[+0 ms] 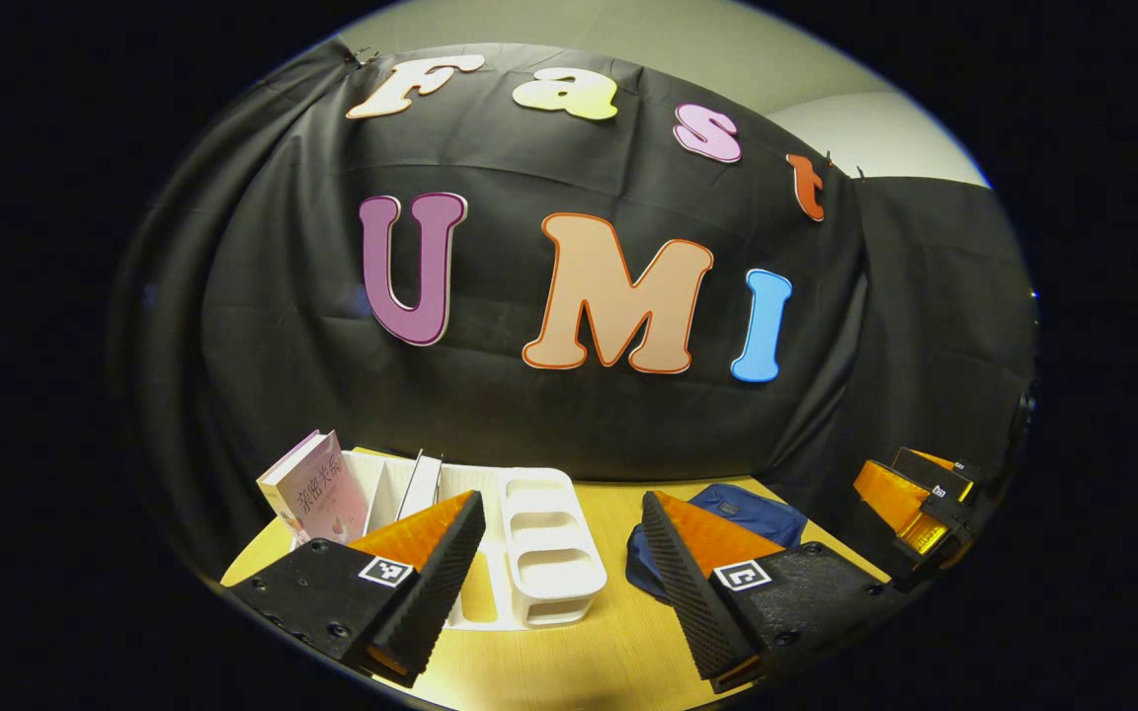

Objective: Open the schoolbag, grab two books from the bookshelf and put them into the schoolbag.

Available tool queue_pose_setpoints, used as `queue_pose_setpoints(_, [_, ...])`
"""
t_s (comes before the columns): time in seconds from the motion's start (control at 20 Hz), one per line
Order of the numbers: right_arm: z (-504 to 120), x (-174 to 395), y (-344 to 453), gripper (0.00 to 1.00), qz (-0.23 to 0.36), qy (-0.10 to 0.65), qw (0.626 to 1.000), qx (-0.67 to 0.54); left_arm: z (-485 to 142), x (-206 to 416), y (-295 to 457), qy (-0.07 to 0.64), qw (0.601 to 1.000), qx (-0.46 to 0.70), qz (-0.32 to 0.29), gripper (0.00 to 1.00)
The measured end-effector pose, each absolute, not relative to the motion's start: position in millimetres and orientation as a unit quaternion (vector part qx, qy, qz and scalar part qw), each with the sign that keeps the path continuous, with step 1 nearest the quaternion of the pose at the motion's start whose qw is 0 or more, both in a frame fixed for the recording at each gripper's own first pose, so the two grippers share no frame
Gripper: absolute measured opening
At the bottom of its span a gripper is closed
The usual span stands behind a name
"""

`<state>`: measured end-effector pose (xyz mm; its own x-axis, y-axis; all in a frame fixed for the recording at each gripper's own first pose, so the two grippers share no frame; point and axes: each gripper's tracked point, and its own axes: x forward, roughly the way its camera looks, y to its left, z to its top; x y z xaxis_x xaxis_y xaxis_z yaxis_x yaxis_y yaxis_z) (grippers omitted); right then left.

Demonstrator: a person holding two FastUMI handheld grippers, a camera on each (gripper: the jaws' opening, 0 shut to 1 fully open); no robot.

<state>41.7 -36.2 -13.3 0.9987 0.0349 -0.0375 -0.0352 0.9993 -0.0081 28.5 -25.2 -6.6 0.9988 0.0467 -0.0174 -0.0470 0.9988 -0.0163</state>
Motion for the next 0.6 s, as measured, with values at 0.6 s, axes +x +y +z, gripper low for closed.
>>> queue_pose_setpoints(0.6, [-79.4, 49.4, -91.3, 0.97, -0.018, 0.067, 0.991, -0.112, -14.2, 23.8, -9.0, 0.02, 0.998, 0.006, 0.06, 0.94])
